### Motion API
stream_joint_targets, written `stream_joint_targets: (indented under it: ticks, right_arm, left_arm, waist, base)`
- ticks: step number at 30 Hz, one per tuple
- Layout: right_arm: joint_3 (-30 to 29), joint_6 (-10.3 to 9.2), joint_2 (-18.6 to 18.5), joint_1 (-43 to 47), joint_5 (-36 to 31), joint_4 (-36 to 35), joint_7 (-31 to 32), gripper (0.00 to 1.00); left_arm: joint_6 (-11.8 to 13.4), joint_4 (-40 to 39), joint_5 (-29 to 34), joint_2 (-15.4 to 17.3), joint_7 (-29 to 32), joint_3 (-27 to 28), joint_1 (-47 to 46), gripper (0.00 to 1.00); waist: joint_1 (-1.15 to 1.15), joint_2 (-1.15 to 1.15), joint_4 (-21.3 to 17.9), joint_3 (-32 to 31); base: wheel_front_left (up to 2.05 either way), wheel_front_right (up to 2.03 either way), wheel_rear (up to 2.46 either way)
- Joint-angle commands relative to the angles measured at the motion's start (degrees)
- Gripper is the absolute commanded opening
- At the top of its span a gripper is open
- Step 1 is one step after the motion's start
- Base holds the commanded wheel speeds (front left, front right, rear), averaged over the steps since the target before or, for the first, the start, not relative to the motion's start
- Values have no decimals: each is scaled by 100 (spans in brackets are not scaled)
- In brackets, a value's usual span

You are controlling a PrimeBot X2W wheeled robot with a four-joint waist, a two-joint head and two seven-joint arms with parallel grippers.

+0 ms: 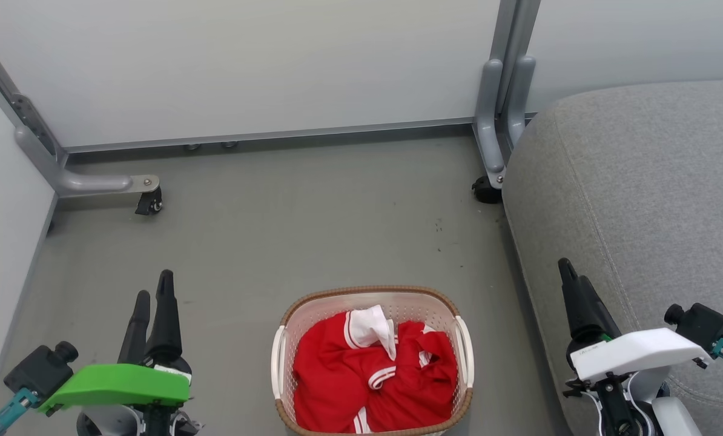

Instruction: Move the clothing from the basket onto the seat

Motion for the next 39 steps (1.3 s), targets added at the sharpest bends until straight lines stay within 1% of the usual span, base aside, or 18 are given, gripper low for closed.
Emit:
stream_joint_targets:
  ticks: [1,2,3,7,8,9,12,17,22,39]
  right_arm:
    - [44,2,-27,-41,-234,-126,-68,100]
    - [44,2,-27,-41,-234,-126,-68,100]
    - [92,2,-28,-27,-433,-143,-113,100]
    - [166,2,-31,-1,-771,-152,-190,100]
    - [166,2,-31,-1,-771,-152,-190,100]
    - [223,2,-33,0,-980,-169,-240,100]
    - [271,2,-35,-3,-1152,-191,-282,100]
    - [338,3,-38,4,-1521,-255,-373,100]
    - [408,2,-41,-9,-1855,-326,-456,100]
    - [504,3,-51,37,-2905,-550,-720,100]
  left_arm:
    - [19,-142,236,72,-60,-48,-28,100]
    - [19,-142,236,72,-60,-48,-28,100]
    - [36,-173,430,101,-104,-104,-15,100]
    - [50,-251,729,134,-184,-201,10,100]
    - [50,-251,729,134,-184,-201,10,100]
    - [61,-299,920,157,-233,-238,36,100]
    - [75,-325,1096,170,-272,-264,61,100]
    - [180,-366,1486,173,-365,-297,96,100]
    - [249,-394,1744,147,-448,-262,117,100]
    - [259,-419,2883,94,-708,-256,156,100]
  waist:
    - [0,0,-1,-2]
    - [0,0,-1,-2]
    - [0,0,-1,-6]
    - [0,0,4,-15]
    - [0,0,4,-15]
    - [0,0,4,-20]
    - [0,0,3,-25]
    - [0,0,2,-30]
    - [0,0,0,-14]
    - [0,0,27,37]
  base:
    - [0,0,0]
    - [0,0,0]
    - [0,0,0]
    - [0,0,0]
    - [0,0,0]
    - [0,0,0]
    - [0,0,0]
    - [0,0,0]
    - [0,0,0]
    - [0,0,0]
